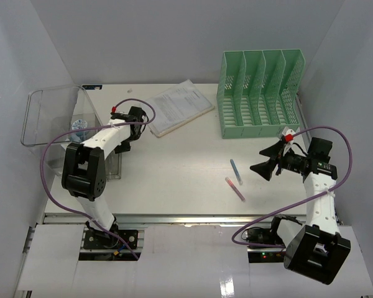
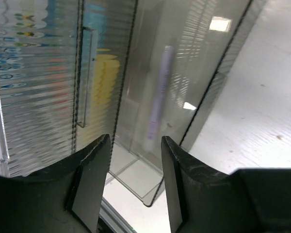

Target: Organize the desk

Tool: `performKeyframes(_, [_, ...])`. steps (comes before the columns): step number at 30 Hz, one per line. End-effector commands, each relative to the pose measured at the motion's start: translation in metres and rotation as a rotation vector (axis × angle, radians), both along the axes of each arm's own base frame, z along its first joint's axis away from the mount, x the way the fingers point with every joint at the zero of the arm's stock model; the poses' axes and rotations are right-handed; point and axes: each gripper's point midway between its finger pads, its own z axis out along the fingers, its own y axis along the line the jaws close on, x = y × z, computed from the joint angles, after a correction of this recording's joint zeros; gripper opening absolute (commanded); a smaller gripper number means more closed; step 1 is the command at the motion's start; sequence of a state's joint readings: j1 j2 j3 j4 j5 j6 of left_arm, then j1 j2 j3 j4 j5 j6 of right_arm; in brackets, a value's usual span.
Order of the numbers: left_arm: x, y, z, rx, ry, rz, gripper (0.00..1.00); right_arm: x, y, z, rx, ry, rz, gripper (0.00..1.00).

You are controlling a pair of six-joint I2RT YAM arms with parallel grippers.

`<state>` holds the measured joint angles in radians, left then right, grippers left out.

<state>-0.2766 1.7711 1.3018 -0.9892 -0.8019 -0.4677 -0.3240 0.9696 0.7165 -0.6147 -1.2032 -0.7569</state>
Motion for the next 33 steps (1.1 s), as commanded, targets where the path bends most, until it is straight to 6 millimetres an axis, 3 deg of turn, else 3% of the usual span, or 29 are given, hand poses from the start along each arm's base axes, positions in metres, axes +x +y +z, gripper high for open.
performKeyframes(1, [0.020,-0.018,0.023,-0.110,-0.101,-0.033,0.60,-0.025,0.021,0.010,-0.003,-0.162,0.145,0.90])
performKeyframes(5, [0.023,-0.054,0.030,-0.341,-0.154,-0.111,0.64,-0.030,0.042,-0.014,-0.087,-0.067,0.202,0.90])
performKeyframes(7, [0.019,-0.087,0.037,-0.524,-0.182,-0.214,0.72,-0.013,0.041,-0.038,-0.237,-0.005,0.134,0.93])
performKeyframes(9, [0.016,-0.118,0.058,-0.691,-0.247,-0.322,0.77,-0.004,0.054,-0.042,-0.286,-0.007,0.134,0.98])
performKeyframes(10, [0.008,-0.133,0.069,-0.786,-0.281,-0.376,0.82,0.010,0.049,-0.052,-0.377,0.025,0.045,0.91])
performKeyframes(11, [0.001,-0.145,0.076,-0.859,-0.300,-0.418,0.85,0.007,0.057,-0.057,-0.378,0.066,0.052,0.84])
performKeyframes(12, [-0.012,-0.160,0.088,-0.960,-0.343,-0.468,0.91,0.019,0.058,-0.063,-0.431,0.085,-0.010,0.78])
performKeyframes(13, [-0.021,-0.168,0.096,-1.019,-0.368,-0.501,0.94,0.030,0.051,-0.069,-0.490,0.096,-0.086,0.76])
performKeyframes(15, [-0.041,-0.179,0.097,-1.123,-0.396,-0.529,0.98,0.041,0.045,-0.085,-0.540,0.175,-0.179,0.78])
performKeyframes(17, [-0.062,-0.189,0.121,-1.219,-0.472,-0.611,0.98,0.053,0.035,-0.095,-0.593,0.221,-0.273,0.83])
performKeyframes(19, [-0.084,-0.193,0.109,-1.291,-0.470,-0.612,0.98,0.056,0.033,-0.099,-0.581,0.272,-0.338,0.86])
performKeyframes(20, [-0.095,-0.194,0.117,-1.340,-0.508,-0.612,0.98,0.059,0.031,-0.102,-0.587,0.280,-0.370,0.87])
performKeyframes(23, [-0.122,-0.204,0.110,-1.491,-0.541,-0.620,0.98,0.065,0.034,-0.109,-0.567,0.321,-0.423,0.83])
performKeyframes(25, [-0.132,-0.209,0.112,-1.575,-0.584,-0.653,0.98,0.066,0.038,-0.118,-0.569,0.361,-0.418,0.79])
performKeyframes(27, [-0.142,-0.212,0.098,-1.641,-0.574,-0.629,0.98,0.070,0.041,-0.121,-0.566,0.376,-0.418,0.73])
performKeyframes(33, [-0.155,-0.214,0.095,-1.701,-0.590,-0.660,0.96,0.080,0.050,-0.140,-0.575,0.451,-0.403,0.60])
